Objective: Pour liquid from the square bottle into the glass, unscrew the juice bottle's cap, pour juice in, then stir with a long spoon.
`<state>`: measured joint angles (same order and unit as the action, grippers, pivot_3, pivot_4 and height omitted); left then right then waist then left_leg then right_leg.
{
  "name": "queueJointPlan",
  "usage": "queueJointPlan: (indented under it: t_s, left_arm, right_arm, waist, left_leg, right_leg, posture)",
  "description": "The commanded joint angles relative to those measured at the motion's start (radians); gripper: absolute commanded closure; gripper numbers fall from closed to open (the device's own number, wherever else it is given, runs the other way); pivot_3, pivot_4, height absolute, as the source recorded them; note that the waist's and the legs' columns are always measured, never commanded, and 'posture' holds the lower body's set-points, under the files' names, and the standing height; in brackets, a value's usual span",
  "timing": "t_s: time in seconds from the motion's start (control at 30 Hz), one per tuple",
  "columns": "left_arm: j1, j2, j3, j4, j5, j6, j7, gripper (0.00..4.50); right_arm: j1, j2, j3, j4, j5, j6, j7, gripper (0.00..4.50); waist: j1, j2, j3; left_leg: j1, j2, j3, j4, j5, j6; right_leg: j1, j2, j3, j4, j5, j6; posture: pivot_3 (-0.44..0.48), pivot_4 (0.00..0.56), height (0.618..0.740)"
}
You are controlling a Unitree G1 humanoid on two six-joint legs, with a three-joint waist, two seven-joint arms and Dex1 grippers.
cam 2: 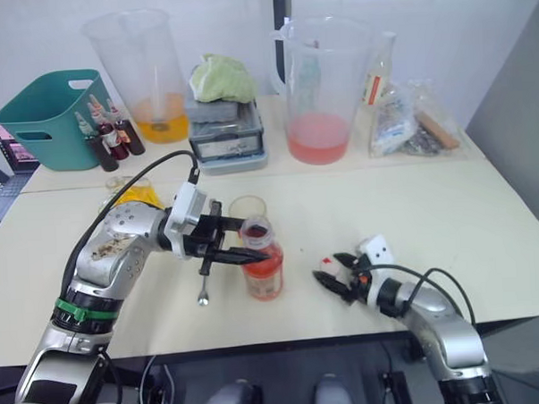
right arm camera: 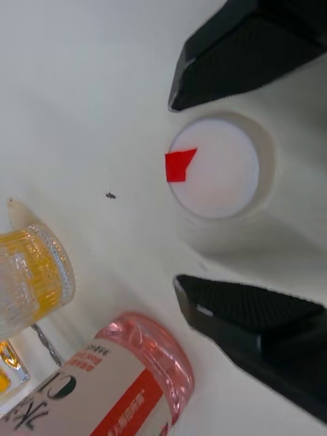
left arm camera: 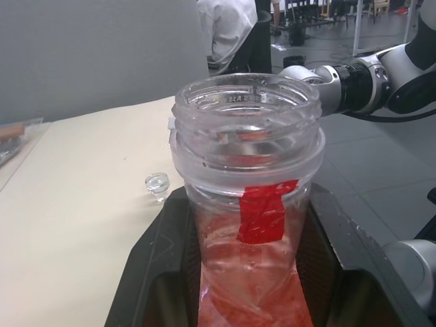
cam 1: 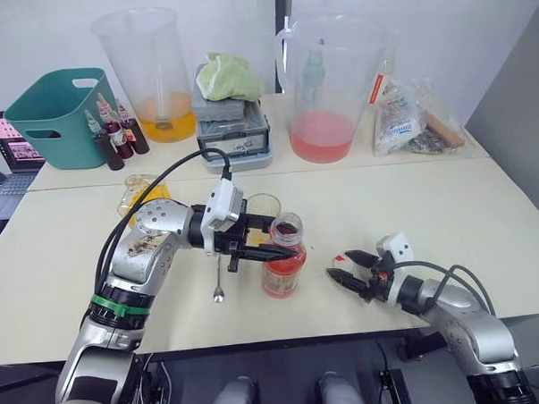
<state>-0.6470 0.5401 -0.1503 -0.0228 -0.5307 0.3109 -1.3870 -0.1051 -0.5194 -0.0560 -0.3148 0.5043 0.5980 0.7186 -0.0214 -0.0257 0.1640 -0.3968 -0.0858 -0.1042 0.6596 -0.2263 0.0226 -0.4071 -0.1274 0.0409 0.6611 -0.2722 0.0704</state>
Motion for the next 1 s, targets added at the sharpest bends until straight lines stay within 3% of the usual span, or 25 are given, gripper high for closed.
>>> queueJointPlan:
  t_s: [0.03,0.27,0.47,0.73,1.0]
  left_arm:
    - [-0.010,0.030,0.044,-0.027,-0.057,0.071,-0.011,3.05]
    - [-0.029,0.102,0.146,-0.045,-0.139,0.193,0.016,3.05]
    - [-0.101,0.172,0.191,0.081,-0.080,0.134,-0.005,3.05]
    - [-0.263,0.172,0.173,0.324,0.087,-0.085,0.002,3.05]
    - [-0.375,0.040,0.118,0.605,0.334,-0.573,0.141,3.05]
  right_arm:
    - [-0.076,-0.035,-0.060,-0.186,0.114,0.088,-0.028,0.02]
    - [-0.192,-0.083,-0.088,-0.387,0.281,0.281,-0.147,0.02]
    - [-0.221,-0.075,-0.019,-0.404,0.264,0.330,-0.230,0.02]
    - [-0.228,-0.046,0.050,-0.387,0.232,0.318,-0.275,0.02]
    - [-0.234,-0.019,0.073,-0.376,0.223,0.334,-0.321,0.02]
  waist:
    - [-0.003,0.000,0.000]
    - [0.007,0.000,0.000]
    - [0.010,-0.001,0.000]
    - [0.008,-0.002,0.001]
    - [0.010,-0.002,0.001]
  left_leg:
    - [0.000,0.000,0.000,0.000,0.000,0.000]
    - [-0.005,-0.001,-0.002,0.000,0.000,0.000]
    - [-0.012,-0.002,-0.002,0.001,0.001,-0.001]
    - [-0.014,-0.003,-0.002,0.001,0.001,-0.002]
    - [-0.015,-0.003,-0.002,0.002,0.001,-0.002]
  right_leg:
    - [-0.001,0.000,0.000,0.000,0.000,0.000]
    - [-0.004,-0.001,-0.001,0.000,0.000,0.000]
    - [-0.013,-0.001,-0.001,0.003,0.000,0.000]
    - [-0.014,-0.002,-0.001,0.004,0.000,0.000]
    - [-0.015,-0.002,-0.001,0.003,0.001,0.000]
  posture:
    - [0.000,0.150,0.740]
    - [0.000,0.150,0.740]
    - [0.000,0.150,0.740]
    - [0.000,0.150,0.740]
    - [0.000,0.150,0.740]
